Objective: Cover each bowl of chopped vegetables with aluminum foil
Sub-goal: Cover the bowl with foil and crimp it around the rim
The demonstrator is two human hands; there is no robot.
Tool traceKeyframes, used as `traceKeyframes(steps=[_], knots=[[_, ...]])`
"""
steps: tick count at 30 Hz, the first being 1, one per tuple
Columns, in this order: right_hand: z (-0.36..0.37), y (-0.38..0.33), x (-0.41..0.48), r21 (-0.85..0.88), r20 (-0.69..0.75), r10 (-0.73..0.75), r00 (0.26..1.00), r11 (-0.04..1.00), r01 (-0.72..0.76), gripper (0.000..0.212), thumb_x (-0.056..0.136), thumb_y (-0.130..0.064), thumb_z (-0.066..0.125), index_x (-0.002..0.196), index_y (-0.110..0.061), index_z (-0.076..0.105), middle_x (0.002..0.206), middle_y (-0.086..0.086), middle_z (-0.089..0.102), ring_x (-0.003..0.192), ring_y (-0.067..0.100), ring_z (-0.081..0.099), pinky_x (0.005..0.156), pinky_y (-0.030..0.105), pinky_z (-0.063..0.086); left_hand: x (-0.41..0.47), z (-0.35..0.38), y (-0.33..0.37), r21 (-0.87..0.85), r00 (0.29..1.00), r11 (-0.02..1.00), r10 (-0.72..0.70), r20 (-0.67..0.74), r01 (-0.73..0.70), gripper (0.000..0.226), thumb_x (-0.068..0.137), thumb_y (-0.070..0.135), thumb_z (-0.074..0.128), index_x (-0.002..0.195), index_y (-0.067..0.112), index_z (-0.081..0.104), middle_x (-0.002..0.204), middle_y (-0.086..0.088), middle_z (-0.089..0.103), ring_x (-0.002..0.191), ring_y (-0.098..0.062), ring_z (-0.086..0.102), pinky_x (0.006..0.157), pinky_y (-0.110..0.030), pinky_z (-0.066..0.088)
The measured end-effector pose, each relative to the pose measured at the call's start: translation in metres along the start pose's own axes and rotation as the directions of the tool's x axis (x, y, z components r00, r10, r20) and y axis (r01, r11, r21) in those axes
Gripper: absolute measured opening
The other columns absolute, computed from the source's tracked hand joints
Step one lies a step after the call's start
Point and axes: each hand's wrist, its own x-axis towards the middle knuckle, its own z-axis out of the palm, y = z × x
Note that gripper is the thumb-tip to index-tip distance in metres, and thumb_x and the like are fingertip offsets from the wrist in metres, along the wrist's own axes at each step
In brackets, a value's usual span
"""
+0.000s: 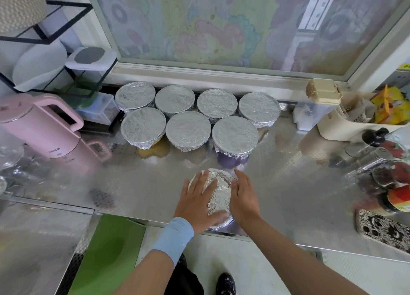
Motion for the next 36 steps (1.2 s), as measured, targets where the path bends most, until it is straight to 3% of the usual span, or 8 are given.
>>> traceKeyframes(steps=[4,9,15,22,26,28,31,36], knots=[[0.004,0.003,-0.004,-0.012,-0.057,0.198,0.979,0.98,-0.199,0.04,0.103,-0.043,0.026,0.139,-0.037,0.043,0.136,-0.002,0.046,0.117,0.025,0.054,0.096,0.037,0.041,-0.003,-0.002,0.006,0.097,0.997,0.994,0.04,0.061,-0.046,0.11,0.063,0.091,0.029,0.154,0.037,-0.001,0.16,0.006,-0.024,0.144,-0.018,-0.03,0.116,-0.057,-0.013],[-0.005,0.005,0.007,-0.057,-0.005,0.206,0.978,0.977,-0.206,0.037,0.101,-0.042,0.026,0.123,-0.041,0.055,0.119,-0.007,0.061,0.105,0.022,0.059,0.086,0.033,0.043,-0.005,-0.001,0.013,0.088,0.995,0.993,0.078,0.061,-0.083,0.111,0.067,0.086,0.041,0.154,0.036,-0.005,0.159,0.003,-0.027,0.144,-0.019,-0.031,0.117,-0.054,-0.011],[-0.013,0.009,0.008,0.088,0.093,0.233,0.968,0.967,-0.241,0.032,0.102,-0.034,0.032,0.108,-0.033,0.063,0.1,-0.006,0.066,0.095,0.019,0.058,0.084,0.031,0.043,-0.002,0.003,0.024,0.097,0.99,0.987,0.117,0.084,-0.125,0.102,0.07,0.081,0.044,0.151,0.045,-0.007,0.158,0.007,-0.029,0.143,-0.023,-0.032,0.115,-0.059,-0.013],[-0.002,-0.001,0.033,0.461,0.205,0.375,0.904,0.778,-0.428,0.031,0.099,-0.02,0.04,0.113,-0.019,0.067,0.104,0.004,0.07,0.096,0.022,0.064,0.094,0.039,0.051,-0.004,0.008,0.035,0.058,0.992,0.994,-0.098,0.084,0.094,0.098,0.071,0.084,0.036,0.151,0.043,-0.004,0.159,0.007,-0.026,0.142,-0.026,-0.035,0.111,-0.061,-0.02],[-0.008,0.002,0.031,0.404,0.043,0.554,0.831,0.752,-0.522,0.024,0.095,-0.024,0.039,0.095,-0.013,0.06,0.093,0.009,0.058,0.078,0.026,0.052,0.068,0.028,0.044,0.003,-0.009,0.034,-0.098,0.977,0.977,-0.198,-0.073,0.191,0.074,0.086,0.071,0.034,0.151,0.044,0.011,0.162,0.007,0.001,0.149,-0.022,-0.002,0.118,-0.051,-0.007],[-0.01,0.003,0.02,0.262,0.085,0.621,0.779,0.74,-0.619,0.04,0.09,-0.04,0.036,0.098,-0.009,0.06,0.099,0.015,0.06,0.088,0.031,0.058,0.075,0.029,0.046,0.014,-0.019,0.017,-0.124,0.955,0.966,-0.248,-0.165,0.229,0.061,0.095,0.05,0.041,0.151,0.039,0.019,0.161,0.004,0.013,0.147,-0.023,0.011,0.119,-0.047,0.008],[-0.004,-0.001,0.006,0.262,0.238,0.641,0.729,0.681,-0.684,0.05,0.076,-0.054,0.043,0.092,-0.012,0.064,0.095,0.014,0.065,0.084,0.031,0.063,0.076,0.038,0.05,0.027,-0.024,-0.006,-0.29,0.951,0.914,-0.308,-0.043,0.283,0.058,0.1,0.033,0.043,0.153,0.033,0.019,0.16,0.0,0.019,0.144,-0.024,0.025,0.114,-0.042,0.029],[-0.007,-0.007,0.025,0.353,0.179,0.466,0.866,0.792,-0.499,0.028,0.082,-0.033,0.067,0.103,-0.014,0.069,0.09,0.001,0.07,0.086,0.022,0.066,0.084,0.037,0.056,0.017,-0.026,-0.007,-0.256,0.881,0.851,-0.473,0.006,0.458,0.036,0.098,0.042,0.039,0.131,0.026,0.043,0.124,-0.004,0.052,0.112,-0.026,0.053,0.091,-0.04,0.045]])
